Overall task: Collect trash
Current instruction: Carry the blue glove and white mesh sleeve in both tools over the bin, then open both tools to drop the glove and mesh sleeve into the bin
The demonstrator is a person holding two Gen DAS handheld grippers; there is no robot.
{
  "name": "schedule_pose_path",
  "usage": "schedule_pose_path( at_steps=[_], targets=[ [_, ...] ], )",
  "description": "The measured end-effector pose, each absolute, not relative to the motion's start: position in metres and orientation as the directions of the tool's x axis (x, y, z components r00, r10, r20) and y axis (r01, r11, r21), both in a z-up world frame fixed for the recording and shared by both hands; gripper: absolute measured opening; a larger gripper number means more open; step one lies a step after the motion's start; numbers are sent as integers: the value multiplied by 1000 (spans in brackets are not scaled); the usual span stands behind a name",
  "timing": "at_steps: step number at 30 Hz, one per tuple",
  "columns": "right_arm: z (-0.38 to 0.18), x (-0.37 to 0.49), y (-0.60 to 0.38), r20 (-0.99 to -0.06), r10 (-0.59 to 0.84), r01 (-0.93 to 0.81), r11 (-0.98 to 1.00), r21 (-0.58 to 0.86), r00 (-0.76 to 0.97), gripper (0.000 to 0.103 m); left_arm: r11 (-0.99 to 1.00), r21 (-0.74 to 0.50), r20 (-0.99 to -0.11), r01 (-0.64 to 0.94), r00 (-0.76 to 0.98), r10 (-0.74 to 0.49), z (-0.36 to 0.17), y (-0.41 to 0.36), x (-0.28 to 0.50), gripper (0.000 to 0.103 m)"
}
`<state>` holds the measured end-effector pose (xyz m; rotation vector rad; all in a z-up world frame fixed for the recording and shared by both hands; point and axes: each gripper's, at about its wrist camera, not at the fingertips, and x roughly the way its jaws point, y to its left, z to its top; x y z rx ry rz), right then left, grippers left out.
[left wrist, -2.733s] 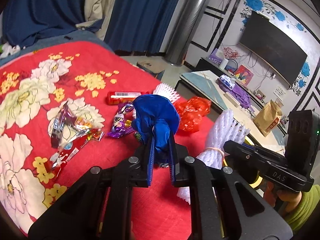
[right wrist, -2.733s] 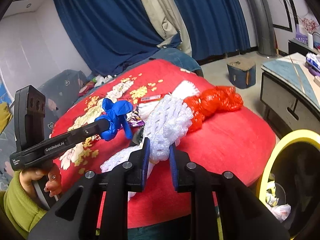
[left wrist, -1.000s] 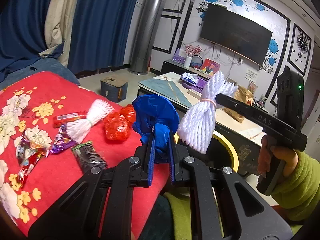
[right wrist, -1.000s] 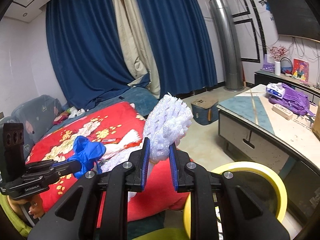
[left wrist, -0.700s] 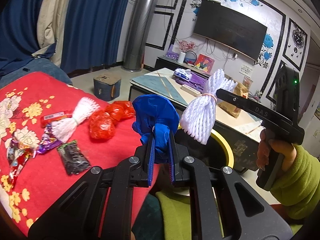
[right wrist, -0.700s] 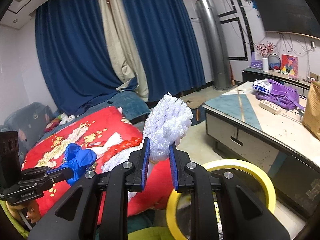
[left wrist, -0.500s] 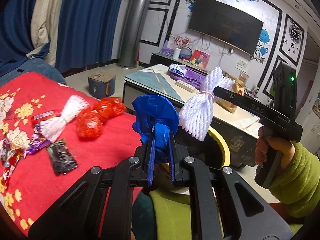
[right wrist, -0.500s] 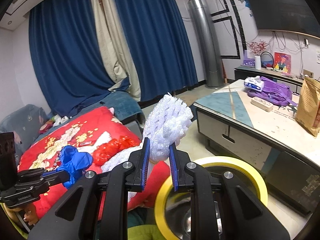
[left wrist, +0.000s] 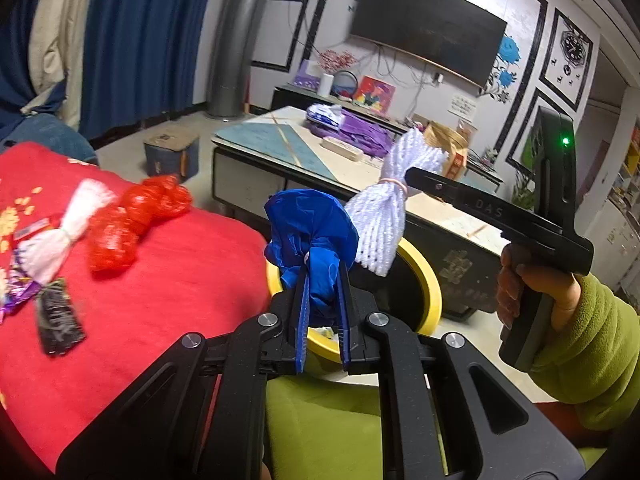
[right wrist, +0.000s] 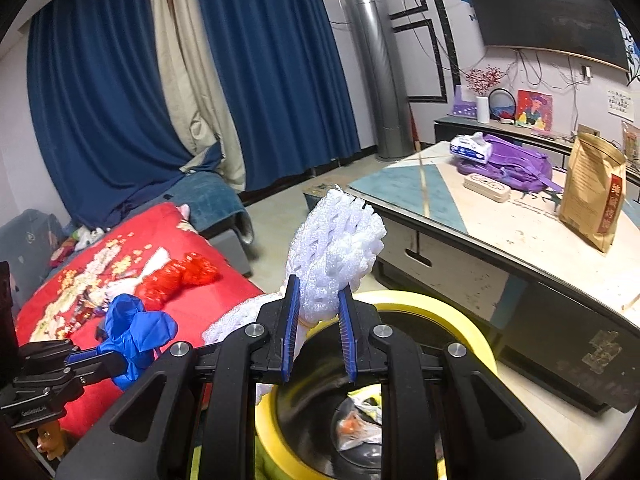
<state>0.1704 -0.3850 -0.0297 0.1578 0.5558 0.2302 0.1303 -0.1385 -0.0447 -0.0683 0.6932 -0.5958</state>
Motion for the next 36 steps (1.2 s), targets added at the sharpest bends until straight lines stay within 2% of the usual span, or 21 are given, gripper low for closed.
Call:
schedule_pose_path(
  at_steps=[7,24,32,36],
  targets=[
    [-52,182,-398,-568,217,-115,971,209,794,18,804,-250,-614,539,554,-562,-63,-165,145,7],
    [-80,190,-426,-612,73,14,991,135,787,22,774,-233,-683,589,468,-562,-102,-208,170,7],
    [-89,195,-433,-630,54,37,991,129,774,23,767,-242,-692,595,448,-566,-107,-214,174,7],
    [-90,195,-436,-633,53,49,989,143,772,29,764,-256,-692,593,439,-573,-109,-214,177,7]
  ],
)
